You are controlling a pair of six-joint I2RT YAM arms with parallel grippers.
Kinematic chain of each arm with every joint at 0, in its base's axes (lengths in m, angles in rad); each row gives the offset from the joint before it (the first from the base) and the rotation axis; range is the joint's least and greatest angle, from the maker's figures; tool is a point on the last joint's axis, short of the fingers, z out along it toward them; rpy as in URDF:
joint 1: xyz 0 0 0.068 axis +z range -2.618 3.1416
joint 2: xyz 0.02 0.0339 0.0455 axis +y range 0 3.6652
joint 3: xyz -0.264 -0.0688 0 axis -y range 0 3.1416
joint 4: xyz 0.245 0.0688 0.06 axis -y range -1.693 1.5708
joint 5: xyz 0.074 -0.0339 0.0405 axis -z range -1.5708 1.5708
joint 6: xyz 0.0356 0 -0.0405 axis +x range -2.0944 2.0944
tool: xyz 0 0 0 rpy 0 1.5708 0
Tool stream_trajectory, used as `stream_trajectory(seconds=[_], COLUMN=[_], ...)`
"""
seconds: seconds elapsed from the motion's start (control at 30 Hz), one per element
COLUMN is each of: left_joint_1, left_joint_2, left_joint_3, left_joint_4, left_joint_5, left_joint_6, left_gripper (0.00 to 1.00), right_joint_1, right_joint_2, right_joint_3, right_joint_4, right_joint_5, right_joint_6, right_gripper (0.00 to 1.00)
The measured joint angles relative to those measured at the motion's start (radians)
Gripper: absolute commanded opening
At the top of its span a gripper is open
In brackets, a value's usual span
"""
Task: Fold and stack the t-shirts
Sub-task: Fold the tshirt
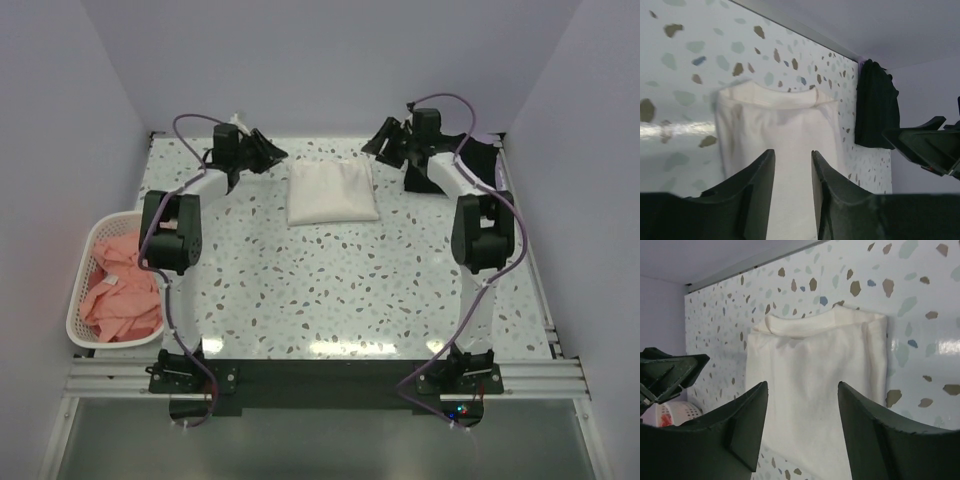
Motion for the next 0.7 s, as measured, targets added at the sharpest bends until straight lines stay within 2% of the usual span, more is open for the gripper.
stream_trajectory(seconds=[0.07,0.23,0.37,0.5,0.7], left_joint_1=[-0.056,-0.219,-0.296,-0.328,-0.371], left_joint_2=[-0.027,-0.029,-0.005,0.018,0.022], left_joint_3=[-0.015,-0.012,-0.012,-0.012,-0.019], left_joint_4=[0.0,-0.038,-0.106,-0.2,-0.291], left_joint_5=[-0.027,-0.106,-0.179,-0.28,-0.415], left_joint_6=[0.005,0.032,0.041,0.056,0.056], left_gripper=[0.27,0.07,0.04,0.02,0.0], right_joint_1=[0.037,0.152,0.216,0.223,0.223], right_joint_2=[-0.048,-0.066,-0.066,-0.064,-0.105], right_joint_3=[-0.062,-0.129,-0.174,-0.193,-0.343], right_joint_4=[0.01,-0.006,-0.053,-0.098,-0.058], right_joint_5=[0.039,0.148,0.231,0.305,0.37], right_joint_6=[-0.025,-0.078,-0.097,-0.105,-0.097], right_gripper=[0.55,0.46,0.43,0.41,0.41])
